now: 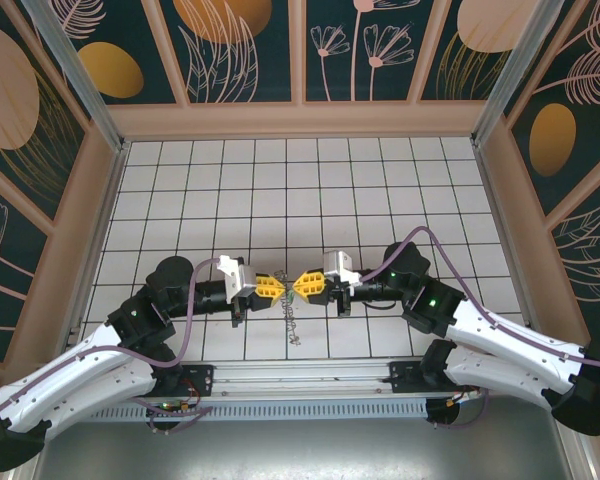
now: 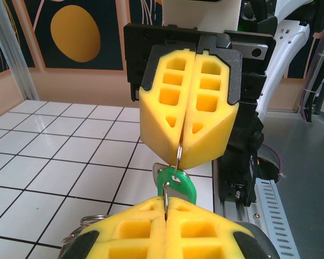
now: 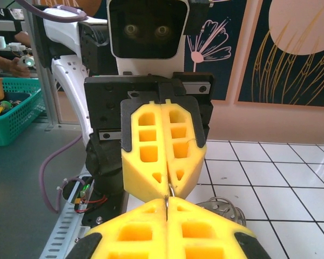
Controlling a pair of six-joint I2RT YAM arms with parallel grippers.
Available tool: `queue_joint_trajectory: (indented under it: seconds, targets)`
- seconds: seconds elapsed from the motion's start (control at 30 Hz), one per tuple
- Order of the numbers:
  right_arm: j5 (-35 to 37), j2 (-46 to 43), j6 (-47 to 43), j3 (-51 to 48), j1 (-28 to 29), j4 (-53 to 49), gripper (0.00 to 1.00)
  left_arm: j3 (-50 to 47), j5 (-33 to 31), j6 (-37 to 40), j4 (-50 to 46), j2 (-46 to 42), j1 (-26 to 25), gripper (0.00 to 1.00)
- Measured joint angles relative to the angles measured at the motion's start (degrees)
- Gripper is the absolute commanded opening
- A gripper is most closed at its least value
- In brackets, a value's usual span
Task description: Put the keys on the keyring
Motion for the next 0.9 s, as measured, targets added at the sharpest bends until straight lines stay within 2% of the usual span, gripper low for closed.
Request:
queue_joint_trajectory:
  seconds: [0.9]
  targets:
    - [-1.8,1.0,0.3,0.0,-1.2,-0.1,0.0,0.0,0.1,0.0,0.0,0.0,0.0,0.0]
